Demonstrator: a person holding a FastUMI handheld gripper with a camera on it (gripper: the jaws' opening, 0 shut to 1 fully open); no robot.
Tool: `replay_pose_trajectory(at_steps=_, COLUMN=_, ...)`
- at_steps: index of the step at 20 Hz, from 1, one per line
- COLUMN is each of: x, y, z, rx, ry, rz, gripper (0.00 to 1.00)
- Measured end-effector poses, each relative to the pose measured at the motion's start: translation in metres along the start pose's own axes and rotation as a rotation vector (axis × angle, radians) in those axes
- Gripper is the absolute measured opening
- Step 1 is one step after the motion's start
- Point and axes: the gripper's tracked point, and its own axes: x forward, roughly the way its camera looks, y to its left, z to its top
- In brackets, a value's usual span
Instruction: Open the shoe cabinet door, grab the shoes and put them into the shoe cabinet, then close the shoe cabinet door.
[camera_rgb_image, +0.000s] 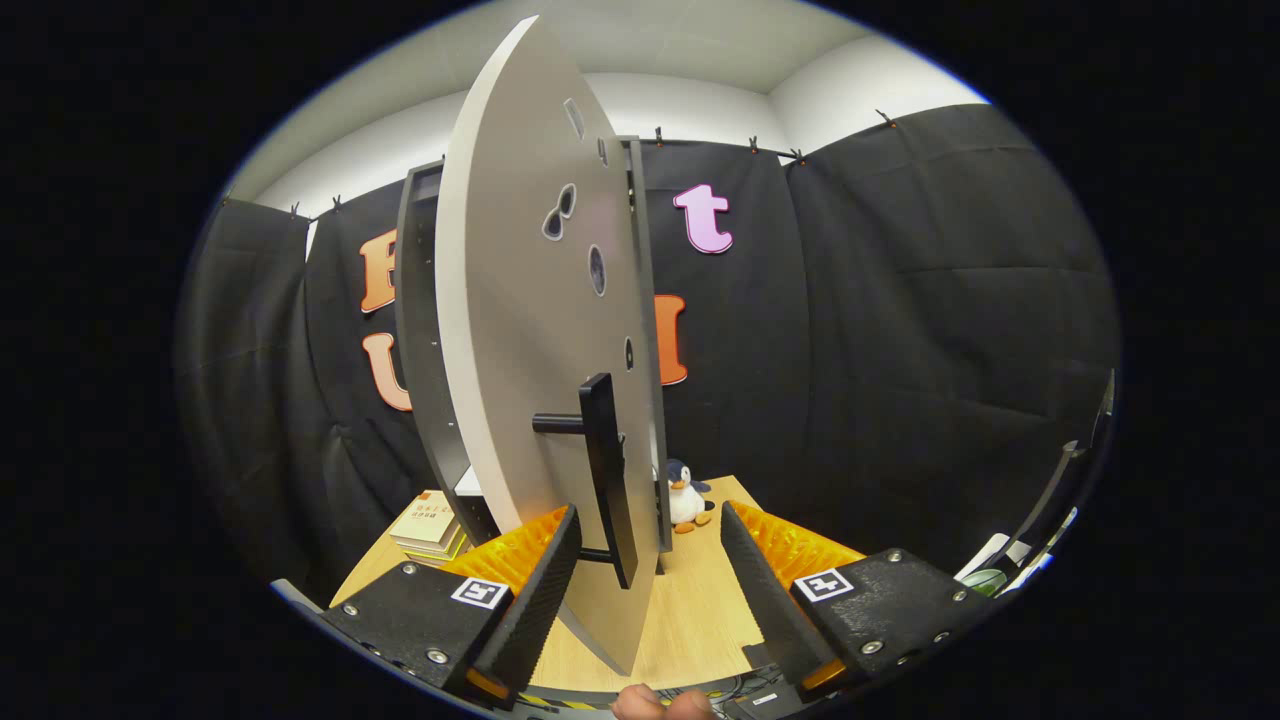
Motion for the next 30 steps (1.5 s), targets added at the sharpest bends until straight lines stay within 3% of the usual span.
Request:
replay_pose_trajectory(at_steps=16, x=0.060, y=0.171, z=0.020, rx=-0.020, ry=-0.007, rz=0.109, gripper=0.90)
replay_pose_trajectory(at_steps=30, x=0.105, y=0.216, z=0.029, rx=-0.009, ry=0.022, rz=0.195, gripper=0.90)
